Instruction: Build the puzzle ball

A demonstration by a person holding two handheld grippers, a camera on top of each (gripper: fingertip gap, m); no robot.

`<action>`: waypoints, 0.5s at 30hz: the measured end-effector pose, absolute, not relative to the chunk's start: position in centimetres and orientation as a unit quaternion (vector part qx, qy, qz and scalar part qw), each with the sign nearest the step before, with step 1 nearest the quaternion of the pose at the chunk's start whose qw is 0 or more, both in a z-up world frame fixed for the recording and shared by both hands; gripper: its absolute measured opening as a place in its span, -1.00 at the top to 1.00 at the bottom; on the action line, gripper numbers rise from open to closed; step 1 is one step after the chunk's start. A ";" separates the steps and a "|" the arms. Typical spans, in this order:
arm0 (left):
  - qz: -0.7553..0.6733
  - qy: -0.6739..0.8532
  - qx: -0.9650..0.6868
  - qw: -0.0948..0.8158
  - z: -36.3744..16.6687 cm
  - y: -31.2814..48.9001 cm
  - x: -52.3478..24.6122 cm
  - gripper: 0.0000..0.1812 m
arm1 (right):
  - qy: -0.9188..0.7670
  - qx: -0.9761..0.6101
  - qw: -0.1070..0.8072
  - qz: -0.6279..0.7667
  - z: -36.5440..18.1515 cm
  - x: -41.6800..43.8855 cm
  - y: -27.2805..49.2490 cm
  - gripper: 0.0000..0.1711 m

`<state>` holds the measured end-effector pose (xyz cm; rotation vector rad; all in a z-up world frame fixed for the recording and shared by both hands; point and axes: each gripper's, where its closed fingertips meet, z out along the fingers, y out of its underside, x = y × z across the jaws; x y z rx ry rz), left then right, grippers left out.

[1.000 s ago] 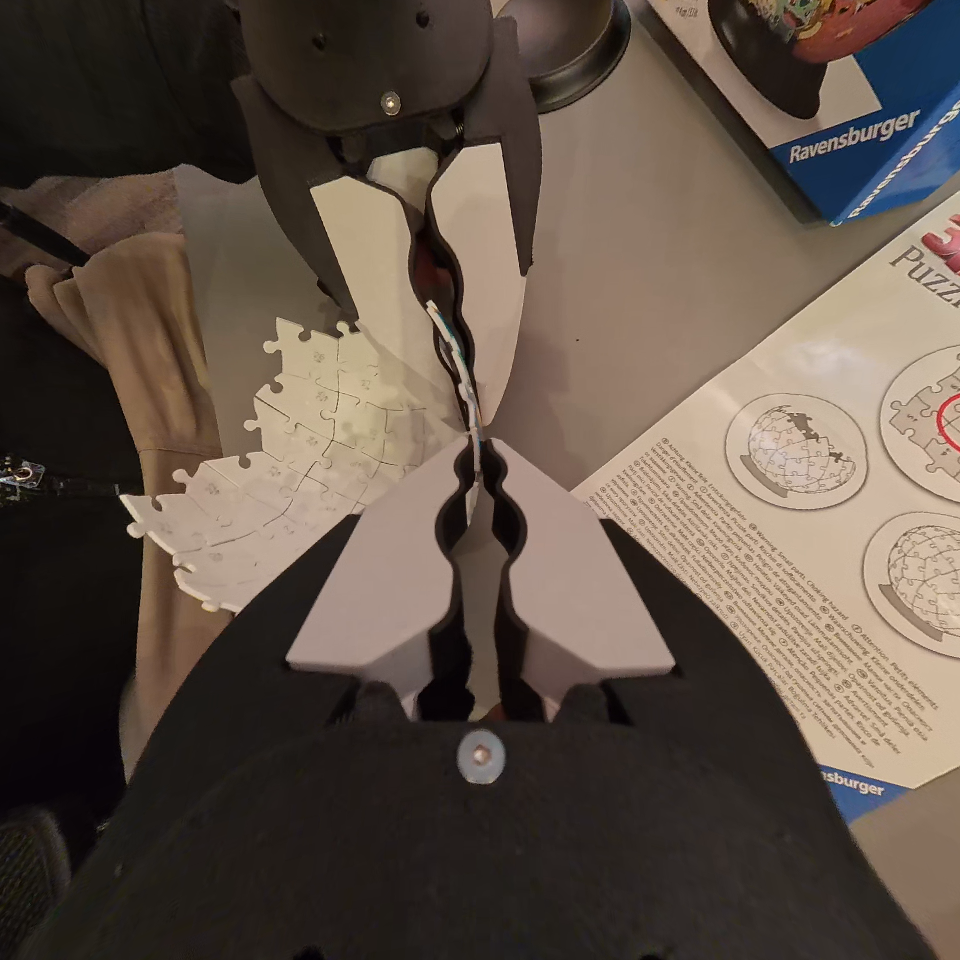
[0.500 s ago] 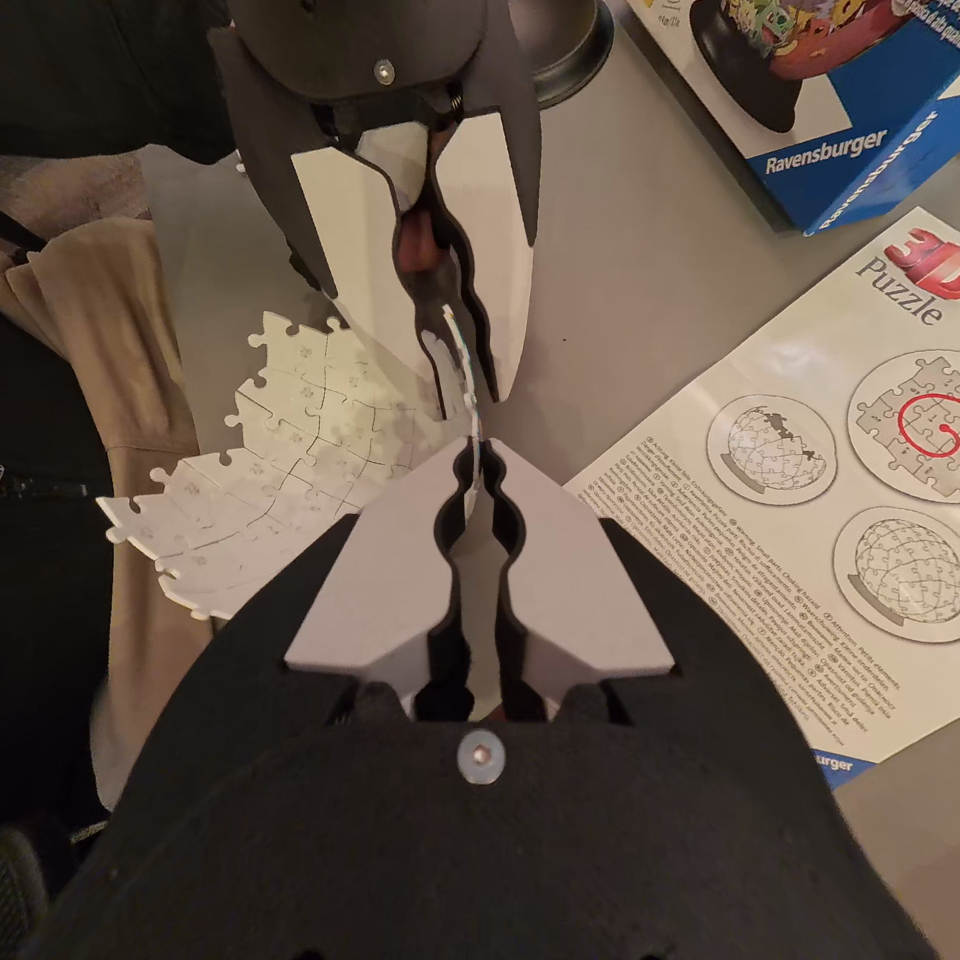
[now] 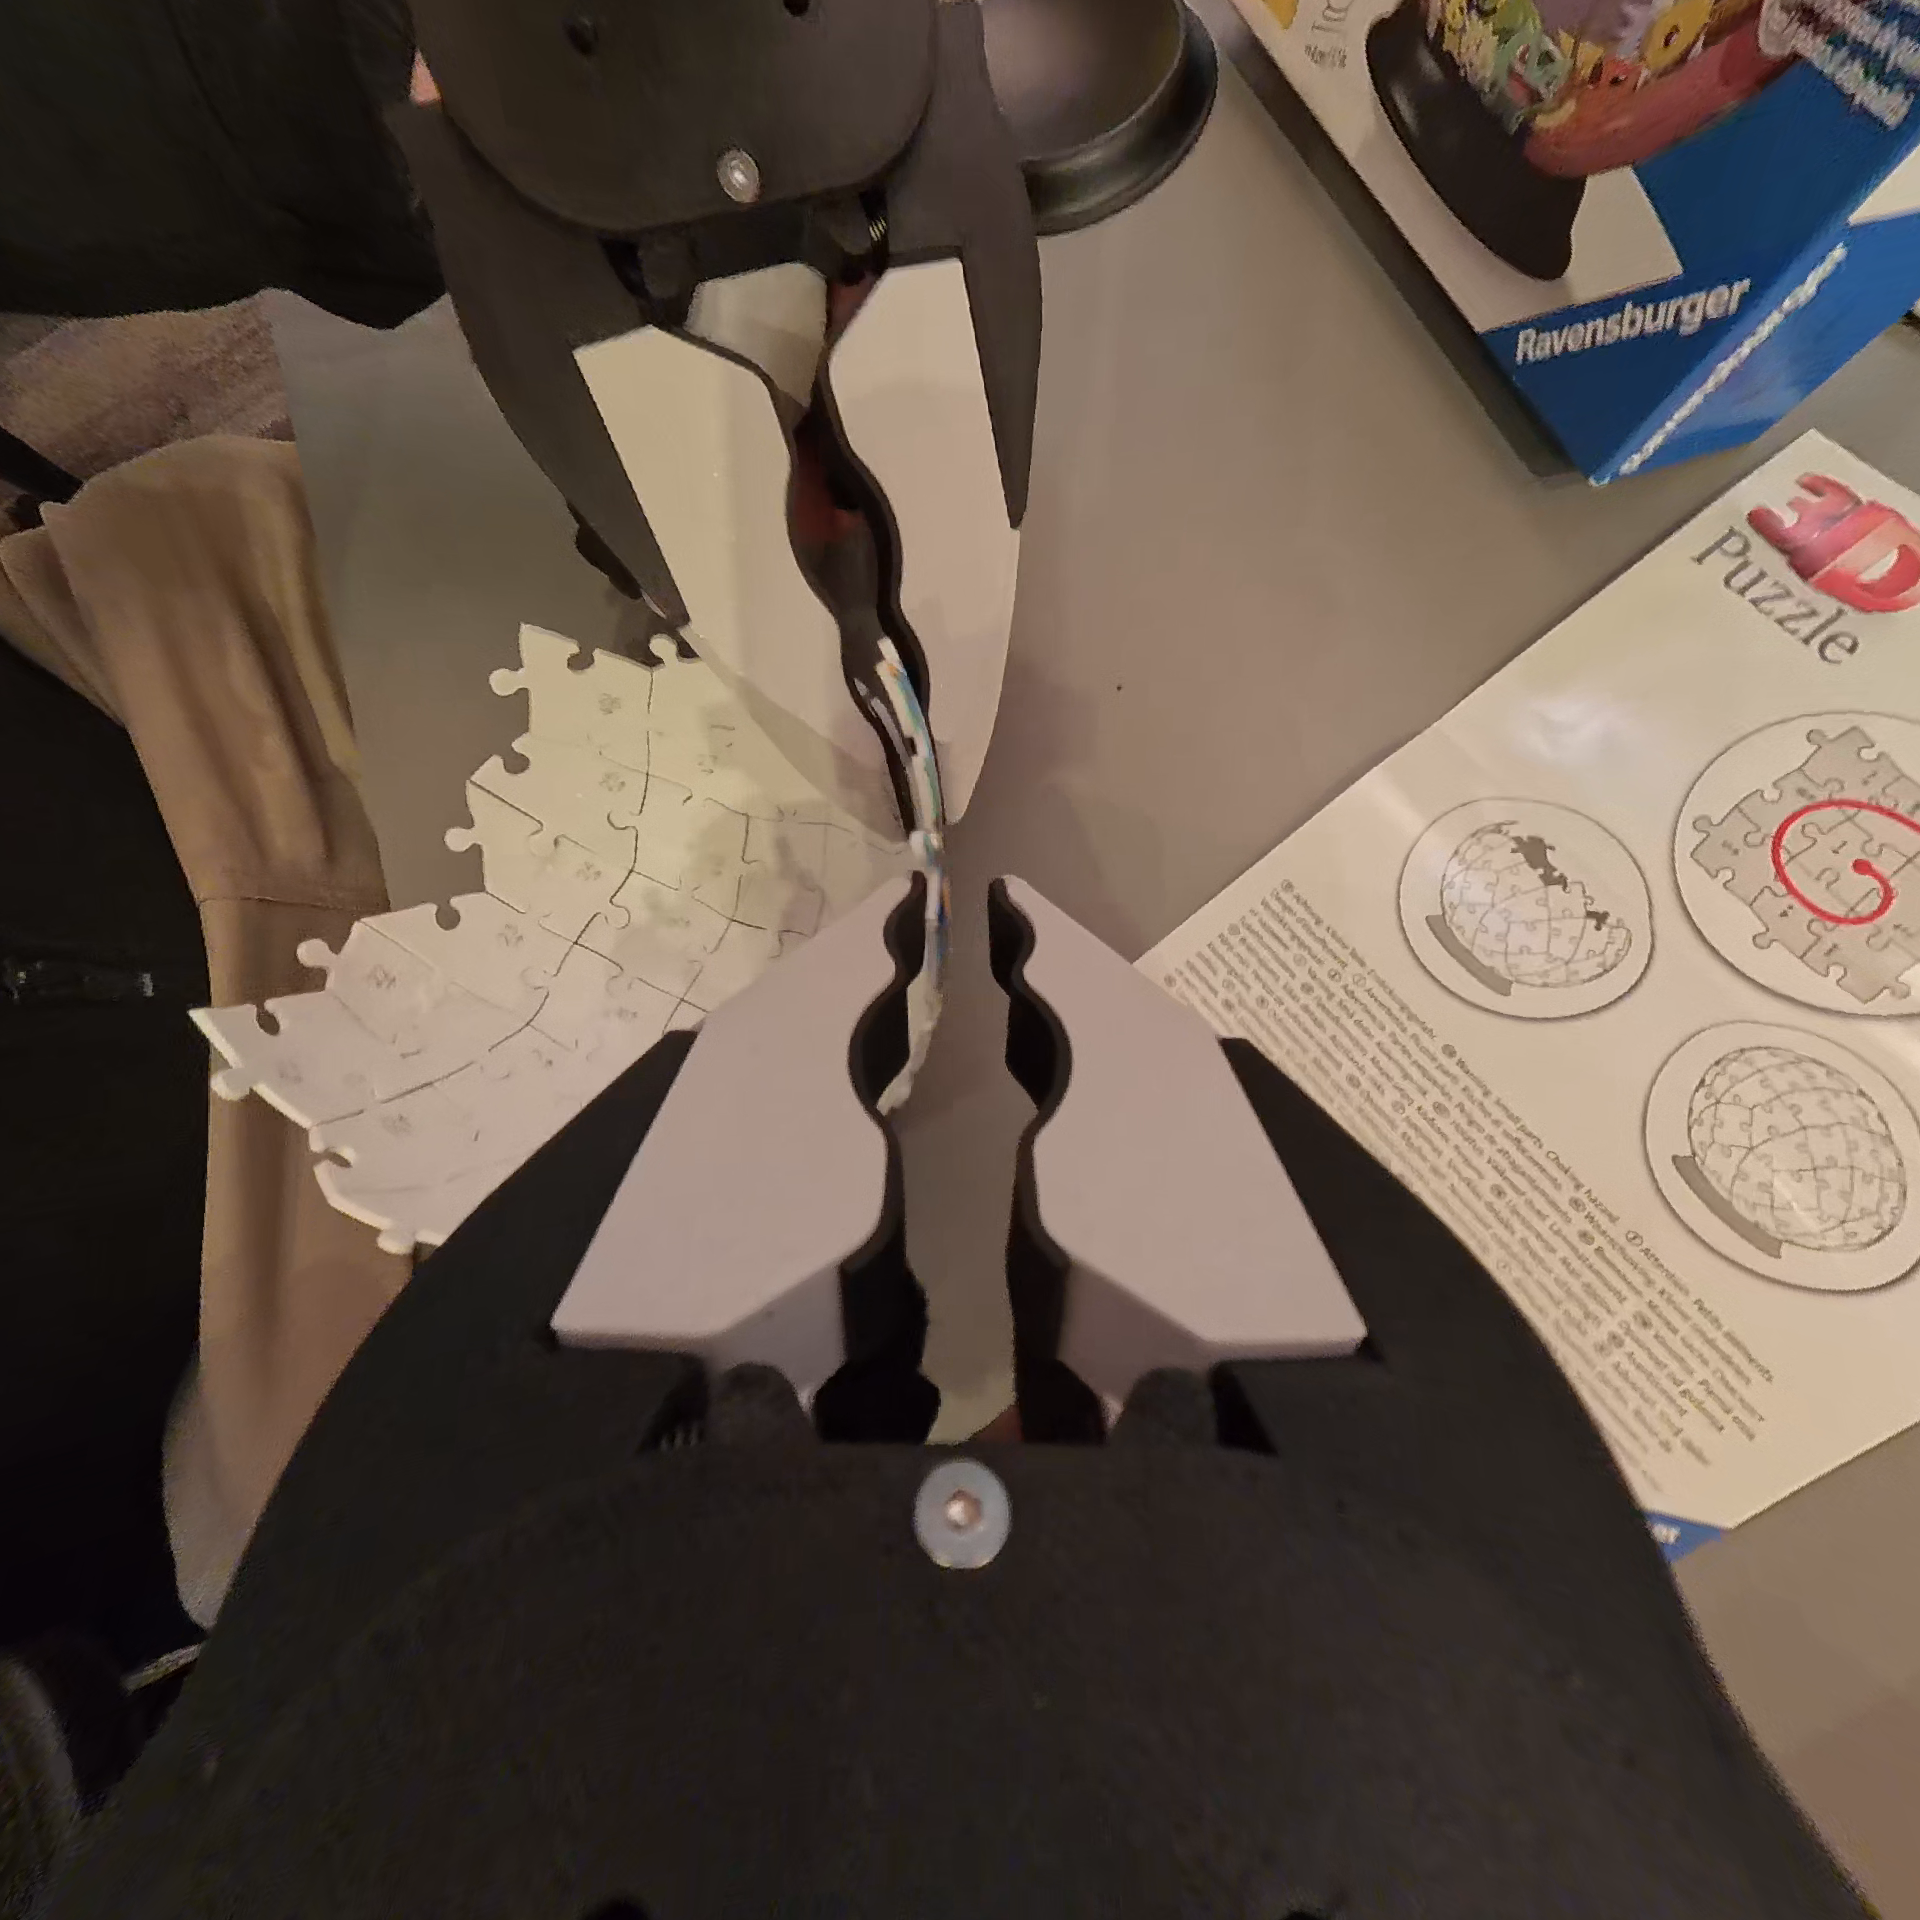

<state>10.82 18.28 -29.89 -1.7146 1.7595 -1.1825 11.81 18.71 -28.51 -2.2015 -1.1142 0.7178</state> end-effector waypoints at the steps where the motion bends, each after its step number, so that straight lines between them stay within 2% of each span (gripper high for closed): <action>1: -0.426 0.630 -0.616 0.205 -29.9 18.3 10.8 0.94 | -0.419 -0.820 0.283 0.268 -28.4 11.7 18.8 0.89; 6: -0.429 0.629 -0.615 0.205 -29.7 18.1 10.8 0.94 | -0.452 -0.805 0.282 0.261 -28.2 10.7 18.9 0.88; 8: -0.426 0.630 -0.617 0.205 -29.8 18.2 10.9 0.94 | -0.467 -0.801 0.276 0.254 -28.4 10.5 18.9 0.98; 15: -0.434 0.631 -0.611 0.201 -29.9 18.0 11.1 0.94 | -0.494 -0.792 0.262 0.246 -28.6 10.3 18.7 1.00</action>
